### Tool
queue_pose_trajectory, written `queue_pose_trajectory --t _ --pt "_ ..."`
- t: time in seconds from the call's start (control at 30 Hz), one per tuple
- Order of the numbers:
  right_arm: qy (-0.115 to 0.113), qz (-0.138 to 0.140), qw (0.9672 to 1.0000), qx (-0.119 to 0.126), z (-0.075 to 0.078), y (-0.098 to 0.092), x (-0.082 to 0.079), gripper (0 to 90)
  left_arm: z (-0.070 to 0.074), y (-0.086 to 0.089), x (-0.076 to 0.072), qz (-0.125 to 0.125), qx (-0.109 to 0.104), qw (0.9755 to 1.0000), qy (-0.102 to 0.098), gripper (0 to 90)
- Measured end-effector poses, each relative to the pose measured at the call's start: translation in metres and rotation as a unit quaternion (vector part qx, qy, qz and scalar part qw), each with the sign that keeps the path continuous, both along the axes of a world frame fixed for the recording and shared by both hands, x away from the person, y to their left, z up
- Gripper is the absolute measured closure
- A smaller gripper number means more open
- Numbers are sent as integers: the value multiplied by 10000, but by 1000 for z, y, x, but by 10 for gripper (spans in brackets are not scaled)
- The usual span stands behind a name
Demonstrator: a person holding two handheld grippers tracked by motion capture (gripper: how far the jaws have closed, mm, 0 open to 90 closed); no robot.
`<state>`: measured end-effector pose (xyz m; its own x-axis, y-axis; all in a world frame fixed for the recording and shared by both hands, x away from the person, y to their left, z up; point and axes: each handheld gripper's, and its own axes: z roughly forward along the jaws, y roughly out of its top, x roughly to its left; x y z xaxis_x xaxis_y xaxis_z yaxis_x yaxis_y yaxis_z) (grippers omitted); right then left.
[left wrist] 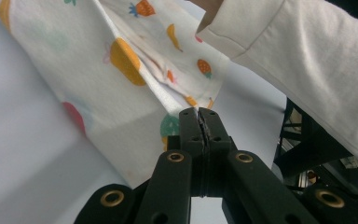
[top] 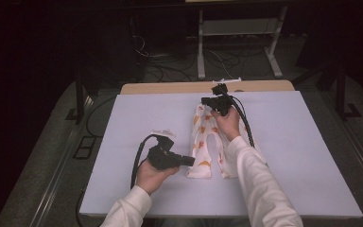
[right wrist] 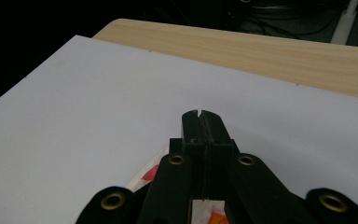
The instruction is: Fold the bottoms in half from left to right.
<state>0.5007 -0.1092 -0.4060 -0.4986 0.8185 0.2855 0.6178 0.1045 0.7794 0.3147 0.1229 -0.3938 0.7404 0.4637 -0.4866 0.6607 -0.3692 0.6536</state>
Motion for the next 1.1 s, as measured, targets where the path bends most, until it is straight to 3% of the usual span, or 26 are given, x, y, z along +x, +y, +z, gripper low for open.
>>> queue_pose_trajectory --t 0.3,0.53,0.77,1.1 --pt "35 -20 9999 133 4 -17 2 884 6 -17 3 -122 8 9999 -30 894" --pt "106 -20 9999 75 -1 -27 3 884 10 -36 8 -308 63 9995 -79 894" --pt "178 -41 9996 213 -3 -42 6 884 7 -56 12 -439 57 9990 -67 894" --pt "296 45 9994 185 -8 -60 10 884 4 -77 16 -540 49 9985 -29 894"
